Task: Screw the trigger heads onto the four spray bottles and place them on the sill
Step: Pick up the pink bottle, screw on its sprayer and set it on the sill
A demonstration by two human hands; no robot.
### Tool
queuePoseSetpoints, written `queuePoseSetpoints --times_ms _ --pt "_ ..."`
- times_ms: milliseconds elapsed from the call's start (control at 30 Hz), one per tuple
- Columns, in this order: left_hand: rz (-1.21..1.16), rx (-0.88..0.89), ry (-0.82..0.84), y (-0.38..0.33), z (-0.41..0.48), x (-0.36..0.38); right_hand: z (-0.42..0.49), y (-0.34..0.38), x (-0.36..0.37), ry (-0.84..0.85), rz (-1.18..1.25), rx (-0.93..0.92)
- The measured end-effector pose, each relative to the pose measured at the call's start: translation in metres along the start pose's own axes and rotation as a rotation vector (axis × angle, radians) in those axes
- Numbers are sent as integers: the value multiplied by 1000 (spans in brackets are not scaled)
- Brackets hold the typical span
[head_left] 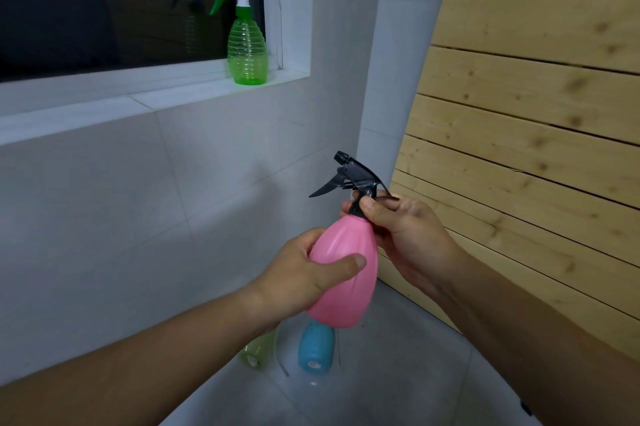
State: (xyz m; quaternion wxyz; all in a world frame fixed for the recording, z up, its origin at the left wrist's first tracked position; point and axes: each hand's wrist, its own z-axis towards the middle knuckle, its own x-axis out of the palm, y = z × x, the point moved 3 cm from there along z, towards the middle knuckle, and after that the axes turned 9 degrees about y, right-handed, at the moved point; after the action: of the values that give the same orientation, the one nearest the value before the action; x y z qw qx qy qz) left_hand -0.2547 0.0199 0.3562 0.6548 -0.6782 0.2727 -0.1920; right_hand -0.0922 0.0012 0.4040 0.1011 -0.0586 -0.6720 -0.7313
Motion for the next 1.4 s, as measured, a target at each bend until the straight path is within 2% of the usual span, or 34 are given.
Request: queuePoseSetpoints --times_ms 167,267,433,633,833,900,967,1033,1200,1400 --pt "21 -38 38 -5 -1 2 -1 2 -2 23 59 49" --pt "-28 -68 120 -6 -4 -3 -1 5 0 79 123 66" --pt "-120 -79 158 -5 -6 -10 3 9 9 167 205 40" --pt "-92 -37 35 -7 -9 -27 17 -1 21 109 199 -38" --pt "-104 -3 -28 -9 -12 -51 36 -9 35 143 206 -23" --pt "-123 27 -105 -16 -9 -67 45 -4 41 173 182 -29" --pt "-134 75 -206 -30 -6 -85 53 0 45 138 90 -14" --pt "-126 143 -300 -52 4 -110 65 7 52 99 -100 -35" --pt "-20 252 -464 -111 40 -166 117 41 94 223 -344 -166" --pt "25 325 -558 -164 72 -227 199 79 132 203 -415 -308"
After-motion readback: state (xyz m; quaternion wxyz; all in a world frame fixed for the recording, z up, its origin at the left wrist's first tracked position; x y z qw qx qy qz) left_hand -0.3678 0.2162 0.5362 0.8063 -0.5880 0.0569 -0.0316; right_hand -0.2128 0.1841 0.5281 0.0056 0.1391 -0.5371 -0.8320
